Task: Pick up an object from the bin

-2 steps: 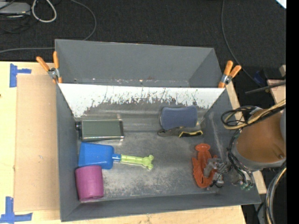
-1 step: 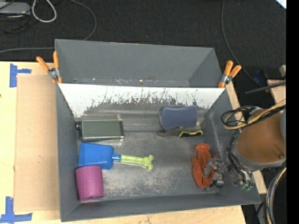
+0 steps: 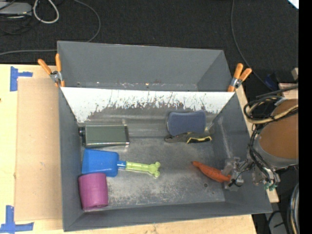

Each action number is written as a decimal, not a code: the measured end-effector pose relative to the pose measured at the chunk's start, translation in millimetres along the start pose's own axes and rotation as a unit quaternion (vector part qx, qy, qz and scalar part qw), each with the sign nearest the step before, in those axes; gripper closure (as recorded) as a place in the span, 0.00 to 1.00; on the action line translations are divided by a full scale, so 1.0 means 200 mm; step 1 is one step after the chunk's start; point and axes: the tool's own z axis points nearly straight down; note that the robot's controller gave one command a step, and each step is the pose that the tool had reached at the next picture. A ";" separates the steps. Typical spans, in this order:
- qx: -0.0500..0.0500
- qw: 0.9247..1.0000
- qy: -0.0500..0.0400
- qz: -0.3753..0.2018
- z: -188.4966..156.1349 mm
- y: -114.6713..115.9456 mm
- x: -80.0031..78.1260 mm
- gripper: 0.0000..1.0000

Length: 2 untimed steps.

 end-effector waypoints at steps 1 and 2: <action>0.000 1.000 0.003 -0.001 0.11 0.00 0.01 1.00; 0.000 1.000 0.000 -0.004 -0.07 0.00 0.00 1.00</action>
Offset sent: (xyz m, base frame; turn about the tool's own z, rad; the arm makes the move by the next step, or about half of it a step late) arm -0.0002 0.0002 0.0137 -0.0010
